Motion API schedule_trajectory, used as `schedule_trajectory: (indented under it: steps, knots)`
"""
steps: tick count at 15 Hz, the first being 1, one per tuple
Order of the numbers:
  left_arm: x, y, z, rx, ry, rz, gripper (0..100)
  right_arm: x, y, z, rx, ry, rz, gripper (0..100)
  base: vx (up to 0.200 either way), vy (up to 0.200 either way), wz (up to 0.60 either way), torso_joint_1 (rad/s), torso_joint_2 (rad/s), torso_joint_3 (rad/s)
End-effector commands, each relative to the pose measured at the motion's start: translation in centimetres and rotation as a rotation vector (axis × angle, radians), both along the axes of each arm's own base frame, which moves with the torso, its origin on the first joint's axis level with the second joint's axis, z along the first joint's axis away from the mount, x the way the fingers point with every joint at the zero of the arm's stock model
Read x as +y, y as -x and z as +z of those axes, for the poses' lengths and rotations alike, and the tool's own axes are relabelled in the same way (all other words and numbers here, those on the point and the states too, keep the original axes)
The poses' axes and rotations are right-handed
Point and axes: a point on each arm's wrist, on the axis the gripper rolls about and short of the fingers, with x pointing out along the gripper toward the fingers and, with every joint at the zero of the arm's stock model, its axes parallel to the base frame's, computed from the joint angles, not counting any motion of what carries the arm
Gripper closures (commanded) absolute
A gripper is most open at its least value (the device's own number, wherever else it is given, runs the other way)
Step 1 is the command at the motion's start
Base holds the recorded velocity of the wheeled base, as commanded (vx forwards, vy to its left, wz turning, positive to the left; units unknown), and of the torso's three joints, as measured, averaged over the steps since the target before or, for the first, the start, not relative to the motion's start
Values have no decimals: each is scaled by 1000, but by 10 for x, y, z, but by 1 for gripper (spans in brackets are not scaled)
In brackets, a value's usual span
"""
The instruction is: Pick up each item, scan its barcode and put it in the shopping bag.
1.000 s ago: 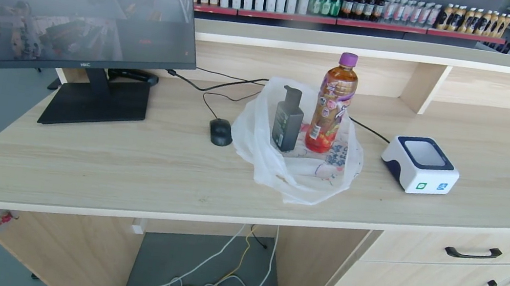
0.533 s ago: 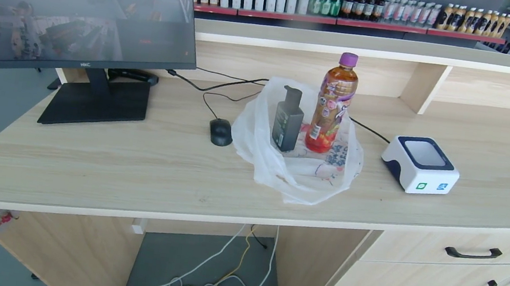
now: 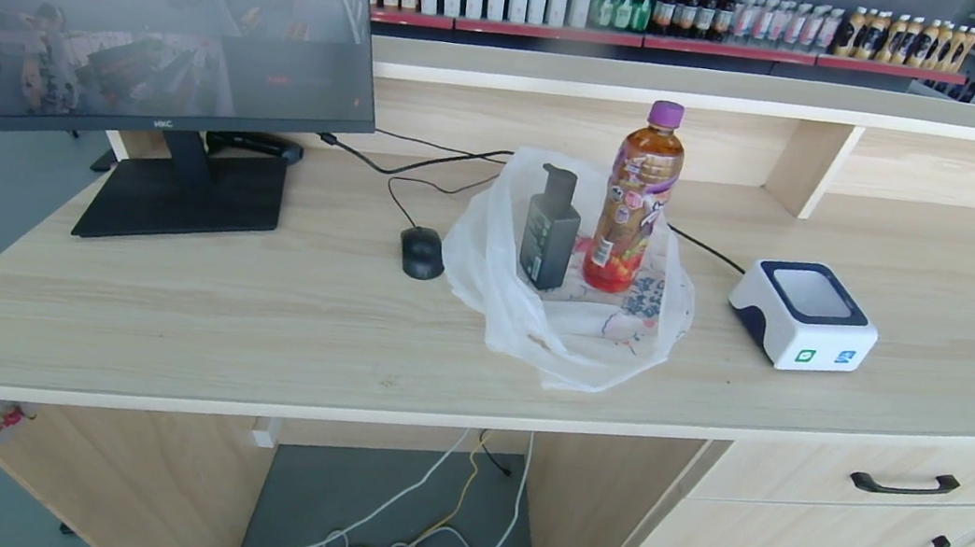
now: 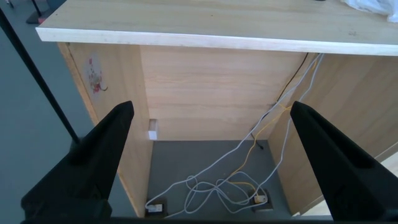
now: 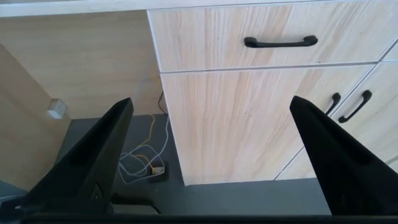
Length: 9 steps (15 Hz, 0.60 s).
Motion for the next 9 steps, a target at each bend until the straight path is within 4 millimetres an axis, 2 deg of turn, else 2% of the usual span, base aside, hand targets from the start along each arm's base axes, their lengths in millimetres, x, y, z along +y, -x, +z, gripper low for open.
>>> schedule_trajectory:
  steps: [1,8,9]
  knots:
    - [0,0,0,-1,0,1,0,0,3,-1,-45,-2,-19,0,0,0,0,0,0,0]
    - [0,0,0,-1,0,-1,0,0,3,-1,-45,-3,-19,0,0,0,0,0,0,0]
    - [0,0,0,-1,-2,1,0,0,3,-1,-45,-3,-19,0,0,-200,0,-2,7,7]
